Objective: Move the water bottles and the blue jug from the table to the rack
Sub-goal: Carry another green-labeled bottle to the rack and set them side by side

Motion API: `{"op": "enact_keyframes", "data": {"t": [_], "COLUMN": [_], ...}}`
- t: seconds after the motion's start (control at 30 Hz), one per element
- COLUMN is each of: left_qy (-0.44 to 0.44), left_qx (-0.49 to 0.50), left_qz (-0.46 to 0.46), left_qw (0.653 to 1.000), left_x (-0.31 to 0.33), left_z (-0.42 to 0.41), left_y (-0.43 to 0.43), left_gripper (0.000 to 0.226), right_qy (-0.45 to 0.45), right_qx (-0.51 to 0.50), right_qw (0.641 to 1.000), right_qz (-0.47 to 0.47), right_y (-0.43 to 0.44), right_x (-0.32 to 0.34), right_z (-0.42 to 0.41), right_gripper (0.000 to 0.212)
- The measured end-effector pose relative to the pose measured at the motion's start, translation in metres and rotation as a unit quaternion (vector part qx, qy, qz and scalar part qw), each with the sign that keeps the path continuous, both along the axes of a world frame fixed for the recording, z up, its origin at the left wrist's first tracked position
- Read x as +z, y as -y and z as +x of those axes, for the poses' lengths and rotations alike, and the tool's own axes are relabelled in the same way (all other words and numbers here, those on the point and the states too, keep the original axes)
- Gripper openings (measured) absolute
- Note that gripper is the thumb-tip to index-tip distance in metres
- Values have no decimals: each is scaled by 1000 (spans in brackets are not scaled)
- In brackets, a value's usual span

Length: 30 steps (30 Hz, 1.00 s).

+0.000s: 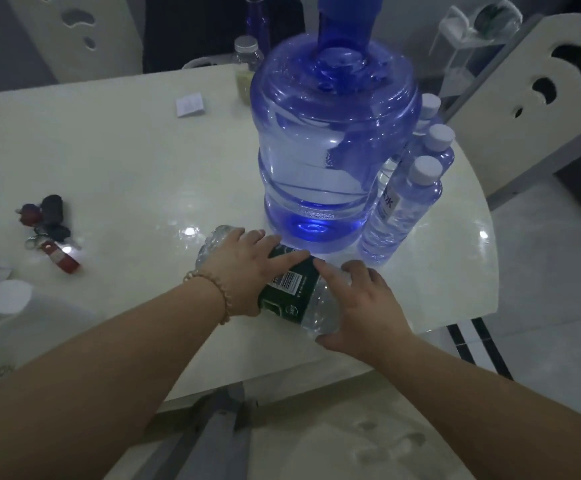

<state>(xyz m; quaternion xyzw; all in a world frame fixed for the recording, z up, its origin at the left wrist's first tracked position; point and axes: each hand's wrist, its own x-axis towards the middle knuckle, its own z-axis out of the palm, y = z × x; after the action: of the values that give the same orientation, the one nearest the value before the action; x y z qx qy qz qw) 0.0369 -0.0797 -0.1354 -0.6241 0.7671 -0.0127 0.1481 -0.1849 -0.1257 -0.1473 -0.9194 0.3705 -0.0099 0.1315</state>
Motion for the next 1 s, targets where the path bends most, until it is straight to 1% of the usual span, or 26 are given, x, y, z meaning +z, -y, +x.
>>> {"op": "enact_keyframes", "data": {"t": [0.13, 0.2, 0.3, 0.37, 0.47, 0.6, 0.7, 0.83, 1.0], "left_qy": [-18, -13, -4, -7, -47, -82, -93, -93, -83], "left_qx": [-7, 0, 12, 21, 59, 104, 110, 77, 30], "left_qz": [-53, -56, -57, -76, -119, -133, -149, -191, -239], "left_qw": [998, 998, 998, 997, 990, 982, 978, 974, 967], "left_x": [-9, -15, -18, -14, -11, -2, 18, 51, 91], "left_z": [5, 4, 3, -3, -17, -59, -102, -170, -299], "left_y": [-8, -9, -11, -18, -35, -53, -50, -23, 26], "left_gripper": [111, 113, 115, 113, 107, 100, 96, 92, 82], "right_qy": [-36, -39, -35, -43, -59, -89, -88, -77, -81], "right_qx": [23, 32, 43, 60, 110, 174, 178, 144, 100], "right_qw": [999, 999, 997, 995, 989, 974, 971, 973, 971], "right_qz": [3, -8, -46, -63, -81, -116, -133, -160, -201], "right_y": [1, 0, -2, -2, 4, 11, 16, 32, 62], "right_x": [-7, -8, -9, -7, 2, 25, 49, 78, 113], "right_z": [-1, 0, 1, -2, -11, -43, -86, -162, -298], "right_gripper": [130, 132, 125, 120, 117, 120, 118, 116, 114]}}
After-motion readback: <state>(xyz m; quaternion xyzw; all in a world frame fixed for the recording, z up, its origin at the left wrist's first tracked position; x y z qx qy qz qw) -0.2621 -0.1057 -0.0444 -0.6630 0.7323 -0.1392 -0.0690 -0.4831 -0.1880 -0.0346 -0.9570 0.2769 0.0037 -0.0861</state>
